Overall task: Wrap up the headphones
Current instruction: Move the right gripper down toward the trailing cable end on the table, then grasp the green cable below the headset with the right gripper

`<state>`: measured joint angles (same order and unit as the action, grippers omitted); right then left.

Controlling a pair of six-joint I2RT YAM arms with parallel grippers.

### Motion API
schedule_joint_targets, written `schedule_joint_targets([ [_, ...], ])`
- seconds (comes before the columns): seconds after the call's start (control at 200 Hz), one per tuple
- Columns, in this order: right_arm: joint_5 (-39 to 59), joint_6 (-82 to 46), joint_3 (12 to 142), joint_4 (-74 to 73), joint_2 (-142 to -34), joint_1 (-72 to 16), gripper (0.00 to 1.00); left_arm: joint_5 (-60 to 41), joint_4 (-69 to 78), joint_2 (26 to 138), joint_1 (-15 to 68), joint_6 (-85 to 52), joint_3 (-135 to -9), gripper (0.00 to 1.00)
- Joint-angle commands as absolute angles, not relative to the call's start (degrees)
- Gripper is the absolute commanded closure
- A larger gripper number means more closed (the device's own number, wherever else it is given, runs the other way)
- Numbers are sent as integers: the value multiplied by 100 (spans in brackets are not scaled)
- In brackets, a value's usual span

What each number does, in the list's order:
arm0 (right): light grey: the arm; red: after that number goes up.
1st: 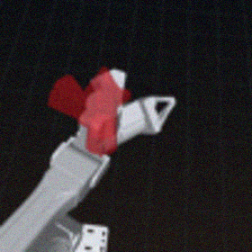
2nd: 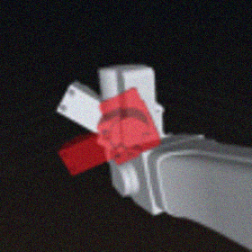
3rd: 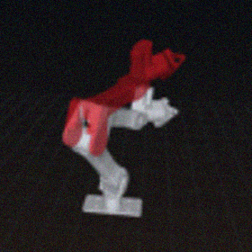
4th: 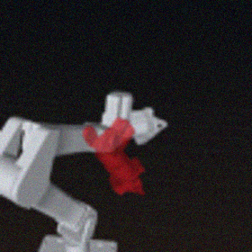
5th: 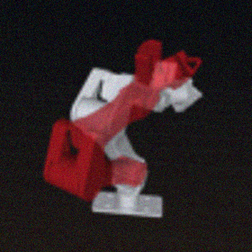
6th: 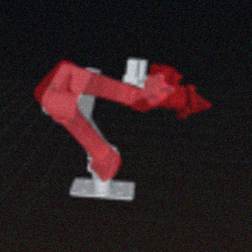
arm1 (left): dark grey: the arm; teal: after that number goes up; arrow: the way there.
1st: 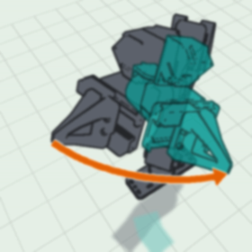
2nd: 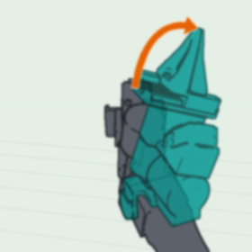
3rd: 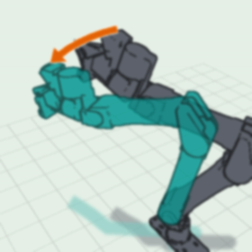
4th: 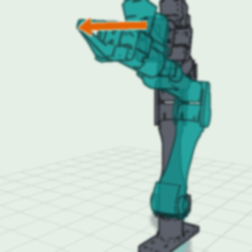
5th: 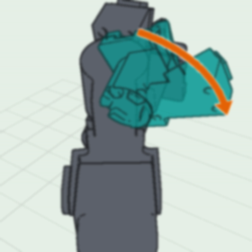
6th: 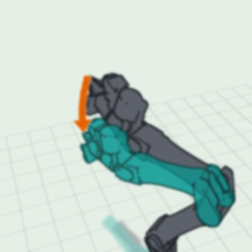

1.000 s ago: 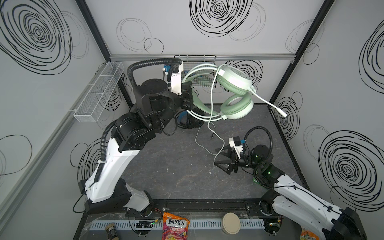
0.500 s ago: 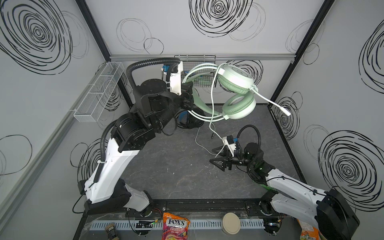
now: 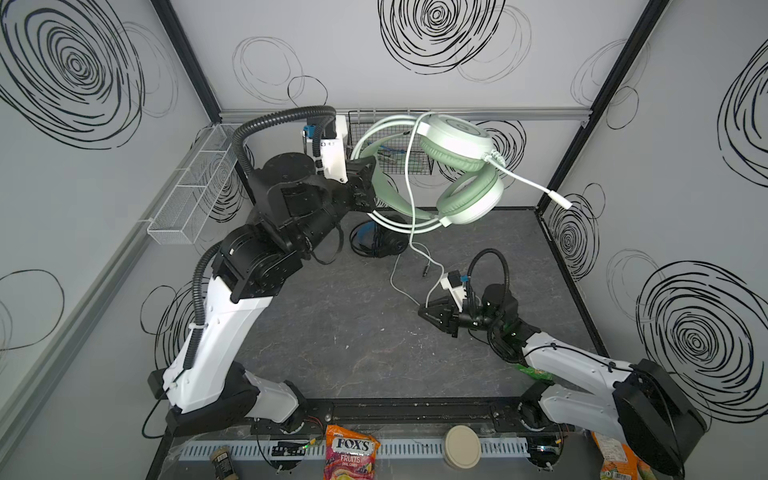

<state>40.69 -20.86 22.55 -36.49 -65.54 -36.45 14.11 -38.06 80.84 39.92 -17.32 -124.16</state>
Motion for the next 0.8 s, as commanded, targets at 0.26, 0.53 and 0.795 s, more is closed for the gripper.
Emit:
schedule_joint_targets([
  [0.26, 3392, -1951, 2991, -2845, -7222, -3583, 100, 579, -3156, 7357, 3313, -2887, -11711, 100],
  [0.53, 2995, -1783, 3277, -2062, -7321, -3226, 100, 362, -2446, 7111, 3290, -3296, -10685, 100],
  [0.795, 2834, -1705, 3302, -1823, -7009, -2810, 100, 3, -2518, 7296, 3289, -3166, -10994, 100],
])
